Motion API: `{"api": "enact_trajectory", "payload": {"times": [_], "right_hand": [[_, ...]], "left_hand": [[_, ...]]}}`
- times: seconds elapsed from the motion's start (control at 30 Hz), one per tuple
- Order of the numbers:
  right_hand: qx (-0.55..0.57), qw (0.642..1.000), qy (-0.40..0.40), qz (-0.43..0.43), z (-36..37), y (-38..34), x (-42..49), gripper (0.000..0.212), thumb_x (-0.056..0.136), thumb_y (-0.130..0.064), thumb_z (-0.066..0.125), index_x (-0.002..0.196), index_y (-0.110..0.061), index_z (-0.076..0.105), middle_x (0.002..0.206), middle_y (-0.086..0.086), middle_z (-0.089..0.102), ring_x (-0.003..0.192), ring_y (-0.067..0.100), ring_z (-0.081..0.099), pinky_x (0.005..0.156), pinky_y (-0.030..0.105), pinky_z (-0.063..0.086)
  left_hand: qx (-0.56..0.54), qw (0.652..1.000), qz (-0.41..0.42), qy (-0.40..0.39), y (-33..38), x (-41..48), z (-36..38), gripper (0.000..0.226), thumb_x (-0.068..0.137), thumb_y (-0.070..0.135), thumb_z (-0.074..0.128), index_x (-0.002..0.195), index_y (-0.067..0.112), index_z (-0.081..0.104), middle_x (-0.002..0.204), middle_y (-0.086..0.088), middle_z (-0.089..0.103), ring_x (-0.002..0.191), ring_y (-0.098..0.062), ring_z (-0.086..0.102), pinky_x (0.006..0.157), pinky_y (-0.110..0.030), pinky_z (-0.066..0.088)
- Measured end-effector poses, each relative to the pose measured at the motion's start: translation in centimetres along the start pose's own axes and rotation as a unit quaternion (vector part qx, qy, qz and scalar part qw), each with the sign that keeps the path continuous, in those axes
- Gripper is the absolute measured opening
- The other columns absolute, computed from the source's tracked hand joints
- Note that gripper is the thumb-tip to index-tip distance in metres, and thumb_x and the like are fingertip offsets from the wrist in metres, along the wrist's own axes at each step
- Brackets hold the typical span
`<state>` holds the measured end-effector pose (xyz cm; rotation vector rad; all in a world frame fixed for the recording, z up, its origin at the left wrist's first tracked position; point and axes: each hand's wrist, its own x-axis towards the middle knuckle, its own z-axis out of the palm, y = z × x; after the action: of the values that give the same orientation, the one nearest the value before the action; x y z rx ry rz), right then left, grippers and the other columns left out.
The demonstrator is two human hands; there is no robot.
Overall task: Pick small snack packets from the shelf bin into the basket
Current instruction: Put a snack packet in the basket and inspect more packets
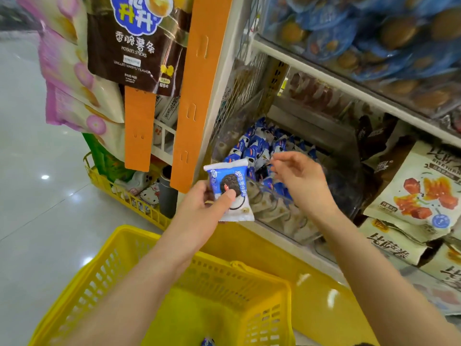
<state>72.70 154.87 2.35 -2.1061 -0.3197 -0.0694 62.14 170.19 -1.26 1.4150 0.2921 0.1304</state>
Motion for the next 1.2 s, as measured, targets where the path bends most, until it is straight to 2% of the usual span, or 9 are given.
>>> {"api": "enact_trajectory", "payload": {"times": [0.13,0.23,0.4,0.57,0.67,0.9,1.0,1.07,1.2], "right_hand": [[-0.197,0.976,-0.048,0.081,-0.6,2.1,4.7,0.026,0.093,-0.018,0.055,0.116,-0.007,0.058,0.112,0.010,0.063,0.101,0.016,0.058,0.086,0.025,0.043],[-0.337,0.923,-0.111,0.146,-0.4,2.6,6.4,0.043,0.093,-0.029,0.053,0.126,-0.002,0.052,0.122,0.017,0.058,0.112,0.029,0.055,0.094,0.036,0.045],[-0.402,0.894,-0.133,0.146,0.9,2.3,7.7,0.041,0.090,-0.041,0.055,0.095,0.000,0.059,0.096,0.023,0.061,0.090,0.034,0.060,0.063,0.034,0.042],[-0.332,0.929,-0.104,0.125,1.3,2.7,7.8,0.037,0.084,-0.033,0.065,0.061,-0.010,0.050,0.071,0.021,0.053,0.080,0.035,0.061,0.066,0.036,0.043],[-0.299,0.943,-0.071,0.126,1.2,2.8,7.9,0.026,0.081,-0.025,0.070,0.091,-0.001,0.066,0.093,0.018,0.068,0.095,0.031,0.063,0.086,0.042,0.051],[-0.300,0.954,0.024,-0.001,-0.9,1.3,5.9,0.038,0.083,-0.022,0.067,0.115,-0.011,0.052,0.087,-0.002,0.059,0.082,0.018,0.059,0.074,0.034,0.052],[-0.197,0.976,0.065,-0.059,-2.0,-0.8,4.2,0.031,0.083,-0.023,0.067,0.110,-0.016,0.053,0.084,-0.012,0.056,0.077,0.005,0.056,0.066,0.016,0.046],[-0.066,0.996,0.052,-0.034,-2.2,-2.5,2.7,0.022,0.083,-0.022,0.067,0.101,-0.021,0.055,0.090,-0.004,0.064,0.081,0.009,0.063,0.069,0.018,0.052],[0.177,0.977,-0.097,0.070,-1.8,-4.9,-1.0,0.013,0.087,-0.014,0.062,0.098,-0.020,0.058,0.081,-0.001,0.074,0.074,0.013,0.071,0.058,0.022,0.056]], "left_hand": [[-0.043,0.997,0.009,0.068,0.4,0.6,0.8,0.015,0.087,0.028,0.059,0.101,0.022,0.057,0.102,0.003,0.068,0.090,-0.011,0.066,0.076,-0.033,0.055],[-0.046,0.996,0.013,0.069,0.5,0.8,1.0,0.011,0.087,0.029,0.060,0.096,0.026,0.057,0.098,0.005,0.068,0.084,-0.008,0.066,0.073,-0.030,0.057],[-0.061,0.996,0.008,0.065,0.5,1.1,0.9,0.010,0.087,0.025,0.060,0.096,0.023,0.055,0.095,0.005,0.066,0.080,-0.005,0.066,0.062,-0.019,0.056],[-0.075,0.995,0.009,0.059,0.6,1.1,0.9,0.010,0.087,0.024,0.059,0.096,0.023,0.055,0.091,0.006,0.066,0.074,-0.003,0.066,0.062,-0.021,0.057],[-0.081,0.995,-0.005,0.049,0.5,1.1,1.1,0.009,0.088,0.024,0.059,0.096,0.023,0.054,0.088,0.007,0.064,0.066,0.005,0.064,0.056,-0.018,0.055],[-0.079,0.994,-0.043,0.058,0.3,1.2,0.7,0.006,0.091,0.024,0.054,0.094,0.022,0.050,0.081,0.009,0.060,0.051,0.009,0.057,0.040,-0.014,0.043],[-0.073,0.995,-0.058,0.046,0.2,1.3,0.5,0.009,0.093,0.025,0.051,0.100,0.019,0.050,0.082,0.009,0.059,0.051,0.010,0.057,0.039,-0.014,0.042],[-0.093,0.992,-0.078,0.032,0.5,1.2,0.6,0.009,0.094,0.029,0.049,0.096,0.020,0.049,0.082,0.005,0.060,0.056,0.000,0.061,0.039,-0.017,0.044],[-0.172,0.978,-0.103,-0.049,1.0,0.8,0.7,0.052,0.073,0.059,0.048,0.110,0.023,0.055,0.098,-0.006,0.068,0.082,-0.020,0.067,0.054,-0.030,0.056]]}}
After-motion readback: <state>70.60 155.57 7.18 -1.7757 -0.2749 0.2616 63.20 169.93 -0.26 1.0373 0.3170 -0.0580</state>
